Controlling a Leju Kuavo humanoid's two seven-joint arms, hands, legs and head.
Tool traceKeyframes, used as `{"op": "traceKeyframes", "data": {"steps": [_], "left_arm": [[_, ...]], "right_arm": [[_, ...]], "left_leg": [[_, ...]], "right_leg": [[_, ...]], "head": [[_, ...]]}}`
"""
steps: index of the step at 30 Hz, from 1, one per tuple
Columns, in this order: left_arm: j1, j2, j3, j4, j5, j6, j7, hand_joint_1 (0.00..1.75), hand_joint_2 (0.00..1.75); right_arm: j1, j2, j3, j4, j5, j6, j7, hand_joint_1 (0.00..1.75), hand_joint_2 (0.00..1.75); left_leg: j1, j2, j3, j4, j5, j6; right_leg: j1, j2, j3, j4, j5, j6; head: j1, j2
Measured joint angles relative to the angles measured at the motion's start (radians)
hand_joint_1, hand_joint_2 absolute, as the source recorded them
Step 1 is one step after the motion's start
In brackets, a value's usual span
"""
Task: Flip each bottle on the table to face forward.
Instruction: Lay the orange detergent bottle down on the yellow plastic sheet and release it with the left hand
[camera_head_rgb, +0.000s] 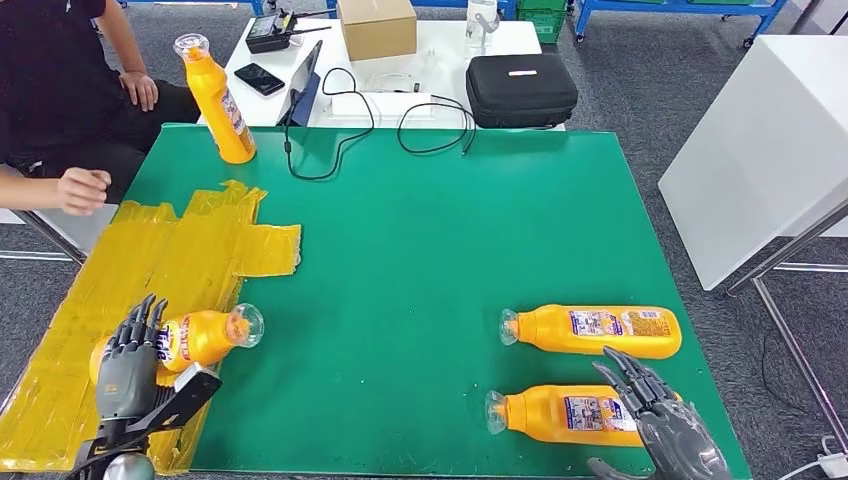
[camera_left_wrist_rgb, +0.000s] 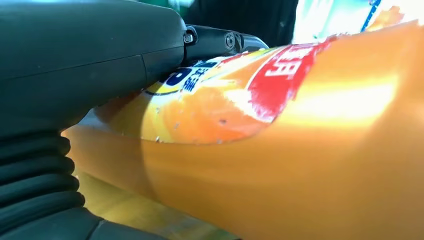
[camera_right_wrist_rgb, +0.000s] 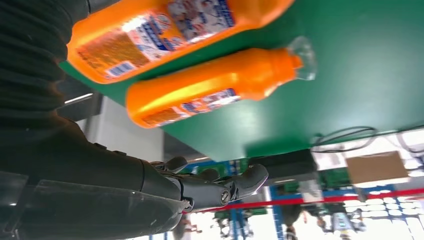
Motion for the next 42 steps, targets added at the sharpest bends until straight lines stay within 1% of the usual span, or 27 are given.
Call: {"op": "traceKeyframes", "data": {"steps": [2, 4, 6, 8, 16, 18, 22, 24, 27, 30, 33, 35, 39, 42], "left_arm": [[0.024, -0.022, 0.009, -0.080, 0.084, -0.076, -0.027, 0.00, 0.00], [0.043, -0.046, 0.011, -0.150, 0.138, -0.128, -0.039, 0.00, 0.00], [0.055, -0.066, 0.009, -0.203, 0.165, -0.159, -0.040, 0.00, 0.00], [0.060, -0.077, 0.004, -0.237, 0.177, -0.172, -0.038, 0.00, 0.00], [0.076, -0.089, -0.002, -0.303, 0.196, -0.176, -0.033, 0.00, 0.00], [0.077, -0.089, -0.003, -0.305, 0.152, -0.161, -0.015, 0.00, 0.00], [0.069, -0.088, -0.011, -0.287, 0.007, -0.093, 0.051, 0.00, 0.00], [0.061, -0.088, -0.016, -0.266, -0.014, -0.070, 0.069, 0.00, 0.00], [0.054, -0.088, -0.017, -0.245, 0.007, -0.059, 0.072, 0.00, 0.00], [0.052, -0.088, -0.016, -0.240, 0.061, -0.072, 0.056, 0.00, 0.00], [0.053, -0.088, -0.010, -0.248, 0.153, -0.124, 0.033, 0.00, 0.00], [0.056, -0.089, -0.001, -0.271, 0.253, -0.186, 0.014, 0.00, 0.00], [0.078, -0.093, 0.027, -0.355, 0.467, -0.335, -0.017, 0.00, 0.00], [0.098, -0.099, 0.044, -0.416, 0.539, -0.390, -0.026, 0.00, 0.00]], "right_arm": [[0.005, -0.006, 0.011, -0.001, 0.015, -0.019, 0.028, 0.00, 1.75], [0.000, -0.005, 0.027, 0.002, 0.031, -0.027, 0.043, 0.00, 1.75], [-0.013, 0.001, 0.047, 0.010, 0.048, -0.029, 0.050, 0.00, 1.75], [-0.026, 0.007, 0.064, 0.022, 0.056, -0.029, 0.052, 0.00, 1.75], [-0.037, 0.015, 0.098, 0.045, 0.057, -0.029, 0.064, 0.00, 1.75], [-0.039, 0.015, 0.104, 0.047, 0.053, -0.029, 0.064, 0.00, 1.75], [-0.048, 0.010, 0.113, 0.048, 0.039, -0.026, 0.057, 0.00, 1.75], [-0.055, 0.008, 0.118, 0.048, 0.035, -0.021, 0.054, 0.00, 1.75], [-0.059, 0.003, 0.124, 0.048, 0.031, -0.013, 0.055, 0.00, 1.75], [-0.059, -0.007, 0.126, 0.048, 0.026, -0.013, 0.061, 0.00, 1.75], [-0.059, -0.017, 0.126, 0.047, 0.024, -0.012, 0.064, 0.00, 1.75], [-0.059, -0.022, 0.125, 0.046, 0.027, -0.006, 0.067, 0.00, 1.75], [-0.055, -0.032, 0.116, 0.042, 0.036, 0.012, 0.078, 0.00, 1.75], [-0.049, -0.039, 0.107, 0.034, 0.040, 0.017, 0.087, 0.00, 1.75]], "left_leg": [[0.000, 0.000, 0.000, 0.000, 0.000, 0.000], [0.000, 0.001, 0.000, 0.000, -0.001, 0.000], [0.000, 0.002, 0.000, 0.000, -0.001, 0.000], [0.000, 0.002, 0.000, 0.000, -0.001, 0.001], [0.000, 0.003, 0.000, 0.000, -0.002, 0.000], [0.000, 0.003, 0.000, 0.000, -0.002, 0.000], [0.000, 0.003, -0.001, 0.000, -0.002, 0.000], [0.000, 0.003, -0.001, 0.000, -0.002, 0.000], [-0.001, 0.003, -0.001, 0.000, -0.002, 0.000], [-0.001, 0.003, -0.001, 0.000, -0.002, 0.000], [0.000, 0.003, -0.001, 0.000, -0.002, 0.000], [0.000, 0.003, -0.001, 0.000, -0.002, 0.000], [0.000, 0.003, -0.001, 0.000, -0.002, 0.000], [0.000, 0.003, -0.001, 0.000, -0.002, 0.000]], "right_leg": [[0.000, 0.000, -0.001, 0.000, 0.000, 0.000], [0.000, 0.000, -0.003, 0.000, 0.000, 0.000], [0.000, 0.000, -0.003, 0.000, 0.000, 0.000], [0.000, 0.000, -0.002, 0.000, 0.000, 0.000], [0.000, 0.000, -0.001, 0.000, -0.001, 0.000], [0.000, 0.000, -0.001, 0.000, -0.001, 0.000], [0.000, 0.000, -0.001, 0.000, -0.001, 0.000], [0.000, 0.000, -0.001, 0.000, -0.001, 0.000], [0.000, 0.000, -0.001, 0.000, -0.001, 0.000], [0.000, 0.000, -0.001, 0.000, -0.001, 0.000], [0.000, 0.000, -0.001, 0.000, -0.001, 0.000], [0.000, 0.000, -0.001, 0.000, -0.001, 0.000], [0.000, 0.001, -0.002, 0.000, -0.001, 0.000], [0.000, 0.001, -0.002, 0.000, -0.001, 0.000]], "head": [[0.000, 0.000], [0.001, 0.000], [0.000, 0.000], [0.000, 0.000], [0.000, 0.000], [0.000, 0.000], [0.000, 0.000], [0.000, 0.000], [0.000, 0.000], [0.000, 0.000], [0.000, 0.000], [0.000, 0.000], [0.000, 0.000], [0.000, 0.000]]}}
